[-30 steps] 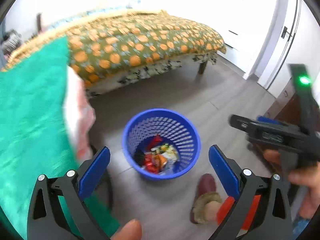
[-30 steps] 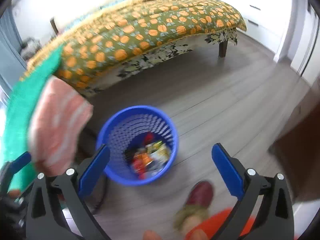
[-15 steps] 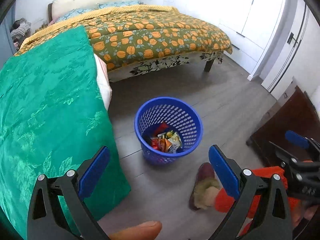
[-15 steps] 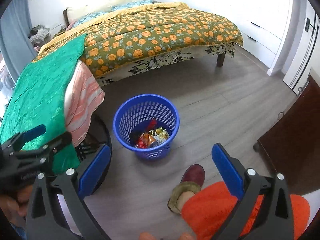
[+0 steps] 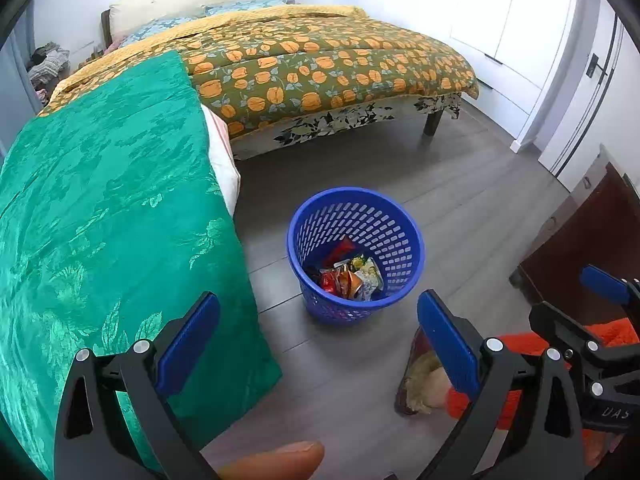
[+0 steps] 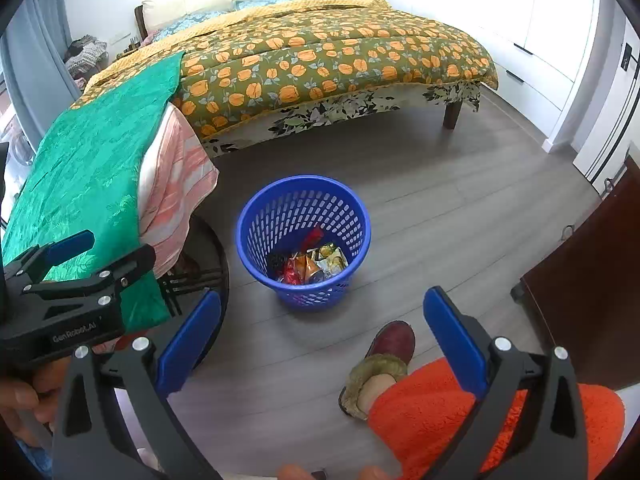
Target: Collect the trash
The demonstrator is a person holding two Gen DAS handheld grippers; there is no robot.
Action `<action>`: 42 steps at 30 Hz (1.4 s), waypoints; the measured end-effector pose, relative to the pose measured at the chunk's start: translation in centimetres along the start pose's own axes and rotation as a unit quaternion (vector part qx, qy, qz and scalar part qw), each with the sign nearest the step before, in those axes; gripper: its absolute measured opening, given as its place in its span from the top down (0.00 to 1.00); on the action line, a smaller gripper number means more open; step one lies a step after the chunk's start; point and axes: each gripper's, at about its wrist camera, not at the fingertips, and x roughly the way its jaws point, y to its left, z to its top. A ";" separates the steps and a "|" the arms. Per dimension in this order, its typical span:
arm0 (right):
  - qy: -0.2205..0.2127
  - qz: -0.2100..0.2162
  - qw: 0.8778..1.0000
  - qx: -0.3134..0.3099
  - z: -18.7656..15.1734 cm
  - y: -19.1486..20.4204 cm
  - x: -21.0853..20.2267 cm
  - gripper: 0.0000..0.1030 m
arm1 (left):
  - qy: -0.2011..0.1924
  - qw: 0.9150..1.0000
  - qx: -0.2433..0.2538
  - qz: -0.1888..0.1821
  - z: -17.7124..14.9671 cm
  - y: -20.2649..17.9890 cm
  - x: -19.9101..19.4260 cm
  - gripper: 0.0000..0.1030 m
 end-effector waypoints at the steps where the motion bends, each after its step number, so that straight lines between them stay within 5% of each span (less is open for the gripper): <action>1: 0.001 0.001 1.000 0.000 0.0 0.0 0.1 0.05 | 0.001 1.000 0.000 0.001 0.0 0.0 0.1 0.05; 42: 0.005 0.003 1.000 0.001 0.0 -0.2 0.4 0.05 | 0.009 1.000 0.009 0.008 -0.3 -0.2 0.8 0.05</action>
